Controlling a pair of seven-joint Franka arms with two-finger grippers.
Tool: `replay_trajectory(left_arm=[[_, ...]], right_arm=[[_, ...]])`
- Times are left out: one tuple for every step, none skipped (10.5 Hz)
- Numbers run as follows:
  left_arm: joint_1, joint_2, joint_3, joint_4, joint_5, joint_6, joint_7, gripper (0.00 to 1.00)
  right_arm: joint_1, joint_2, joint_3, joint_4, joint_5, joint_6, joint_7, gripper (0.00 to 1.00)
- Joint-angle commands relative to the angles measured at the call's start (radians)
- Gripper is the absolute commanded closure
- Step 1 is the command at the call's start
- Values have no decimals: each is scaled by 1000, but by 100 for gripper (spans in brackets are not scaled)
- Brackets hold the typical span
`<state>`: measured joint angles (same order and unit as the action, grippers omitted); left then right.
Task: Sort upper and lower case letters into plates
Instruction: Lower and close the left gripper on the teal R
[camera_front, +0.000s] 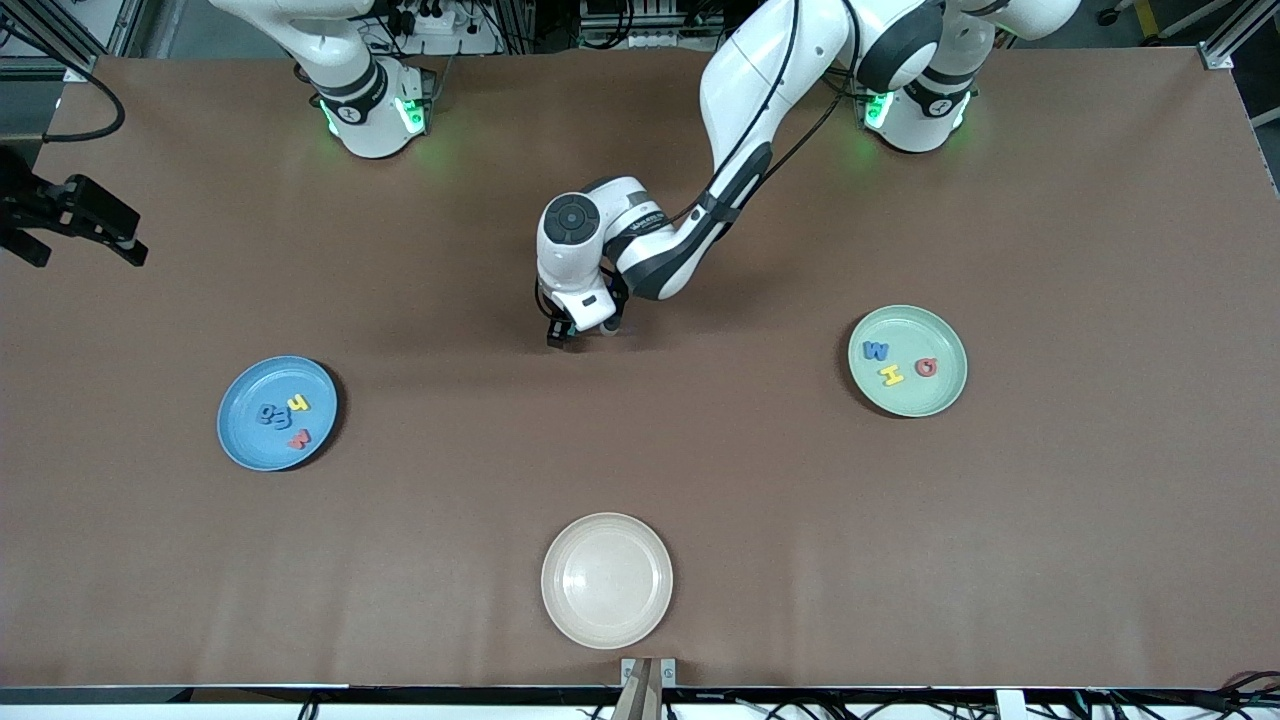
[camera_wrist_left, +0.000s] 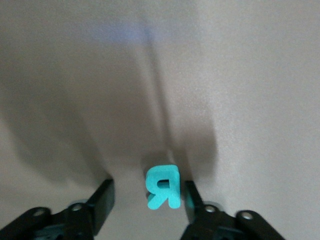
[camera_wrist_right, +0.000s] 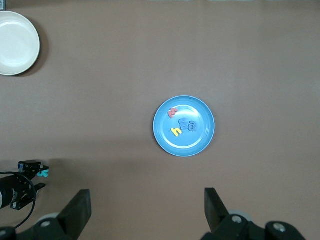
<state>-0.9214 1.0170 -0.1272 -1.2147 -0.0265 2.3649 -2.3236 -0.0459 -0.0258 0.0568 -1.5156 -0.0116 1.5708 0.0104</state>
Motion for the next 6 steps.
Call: replay_trajectory(left_arm=[[-11, 32, 12, 30, -26, 1, -8, 54], [-11, 32, 14, 30, -26, 1, -8, 54], [-11, 28, 17, 27, -26, 1, -4, 51], [-7, 25, 20, 23, -24, -1, 6, 39], [-1, 28, 24, 23, -24, -1, 21, 38], [13, 29, 26, 21, -24, -1, 29, 39]], right_arm=[[-6, 10, 1, 14, 16, -15, -7, 0], [-6, 10, 1, 12, 15, -15, -7, 0], [-5, 10, 3, 12, 15, -15, -7, 0], [-8, 10, 1, 11, 15, -15, -10, 0], [-9, 10, 1, 9, 13, -18, -12, 0], [-8, 9, 3, 11, 13, -47, -12, 0]])
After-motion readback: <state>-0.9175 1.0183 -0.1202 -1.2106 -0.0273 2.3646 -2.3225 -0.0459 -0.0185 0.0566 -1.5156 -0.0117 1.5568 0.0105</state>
